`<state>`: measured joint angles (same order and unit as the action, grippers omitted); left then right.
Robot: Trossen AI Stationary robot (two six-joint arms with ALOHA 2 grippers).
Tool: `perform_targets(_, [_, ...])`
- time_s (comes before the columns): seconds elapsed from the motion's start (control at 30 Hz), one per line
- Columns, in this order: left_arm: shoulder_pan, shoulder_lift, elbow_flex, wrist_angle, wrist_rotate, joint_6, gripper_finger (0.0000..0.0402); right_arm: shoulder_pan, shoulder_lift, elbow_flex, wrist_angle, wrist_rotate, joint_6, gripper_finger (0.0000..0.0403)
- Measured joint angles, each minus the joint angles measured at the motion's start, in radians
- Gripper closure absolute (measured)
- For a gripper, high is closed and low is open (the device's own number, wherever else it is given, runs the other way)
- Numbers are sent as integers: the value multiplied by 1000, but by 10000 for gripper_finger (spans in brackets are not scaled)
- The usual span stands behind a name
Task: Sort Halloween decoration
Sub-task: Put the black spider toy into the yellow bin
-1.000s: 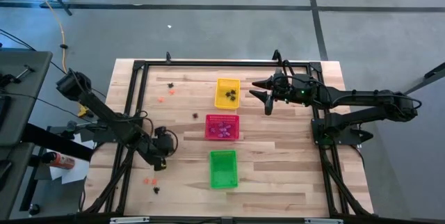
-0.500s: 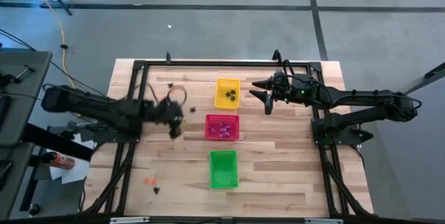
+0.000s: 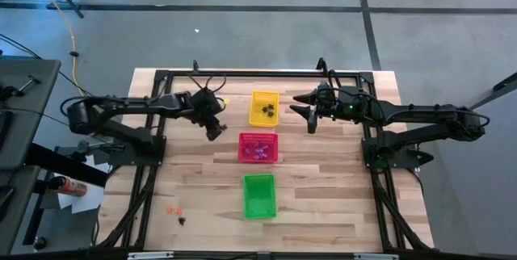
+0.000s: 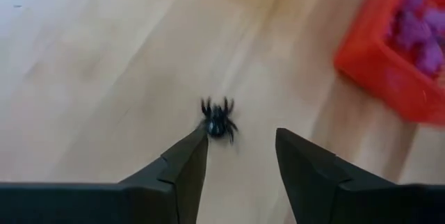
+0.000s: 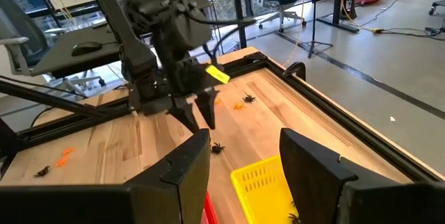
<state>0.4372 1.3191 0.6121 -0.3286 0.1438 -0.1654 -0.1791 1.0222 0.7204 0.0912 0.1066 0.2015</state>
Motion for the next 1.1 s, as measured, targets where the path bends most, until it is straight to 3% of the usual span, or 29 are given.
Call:
perform_targets(0.2, [24,110,0,118,-1,-184,243,0,0,0,-4,0,0,234])
perform_targets(0.4, [28,161,0,116,22,-291,243,0,0,0,-7,0,0,234])
perform_targets(1.1, [28,231,6,113,-11,-331,243,0,0,0,-46,0,7,234])
